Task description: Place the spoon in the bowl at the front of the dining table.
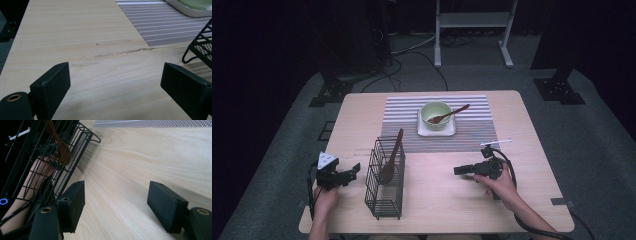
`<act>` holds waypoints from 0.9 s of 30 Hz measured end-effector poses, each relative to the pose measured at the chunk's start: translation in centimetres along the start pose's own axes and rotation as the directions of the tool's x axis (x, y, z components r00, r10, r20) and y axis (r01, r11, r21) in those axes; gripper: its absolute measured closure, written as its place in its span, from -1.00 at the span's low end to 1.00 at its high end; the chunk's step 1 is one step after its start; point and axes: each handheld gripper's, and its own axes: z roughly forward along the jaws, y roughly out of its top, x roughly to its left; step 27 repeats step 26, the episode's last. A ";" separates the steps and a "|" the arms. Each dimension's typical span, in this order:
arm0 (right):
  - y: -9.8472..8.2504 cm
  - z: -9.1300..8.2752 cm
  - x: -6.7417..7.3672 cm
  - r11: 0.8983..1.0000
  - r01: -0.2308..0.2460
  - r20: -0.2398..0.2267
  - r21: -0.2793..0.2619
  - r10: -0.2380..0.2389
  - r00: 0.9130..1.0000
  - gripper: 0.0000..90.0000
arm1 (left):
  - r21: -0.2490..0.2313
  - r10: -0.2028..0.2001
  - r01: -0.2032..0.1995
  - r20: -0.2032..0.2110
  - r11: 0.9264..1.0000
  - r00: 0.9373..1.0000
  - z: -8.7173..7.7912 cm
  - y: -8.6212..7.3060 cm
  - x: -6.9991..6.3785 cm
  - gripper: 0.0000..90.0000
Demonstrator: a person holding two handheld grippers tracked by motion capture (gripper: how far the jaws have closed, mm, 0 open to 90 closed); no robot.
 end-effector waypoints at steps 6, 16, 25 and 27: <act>-0.6 0.0 0.2 1.000 0.014 -0.004 -0.002 -0.014 1.000 -0.35 | 0.000 -0.001 0.001 0.000 1.000 1.000 0.0 0.0 0.0 -0.82; -1.5 0.1 0.5 1.000 0.026 -0.015 -0.008 -0.026 1.000 -0.35 | 0.002 -0.001 0.001 0.000 1.000 1.000 0.0 0.0 0.0 -0.82; -2.1 -0.2 0.4 0.998 0.039 -0.030 -0.055 -0.041 0.999 -0.35 | 0.007 -0.003 0.003 0.000 1.000 1.000 0.1 0.0 0.0 -0.82; -2.1 -0.2 0.4 0.998 0.039 -0.030 -0.055 -0.041 0.999 -0.35 | 0.011 -0.003 0.003 -0.001 1.000 1.000 0.1 0.1 0.0 -0.82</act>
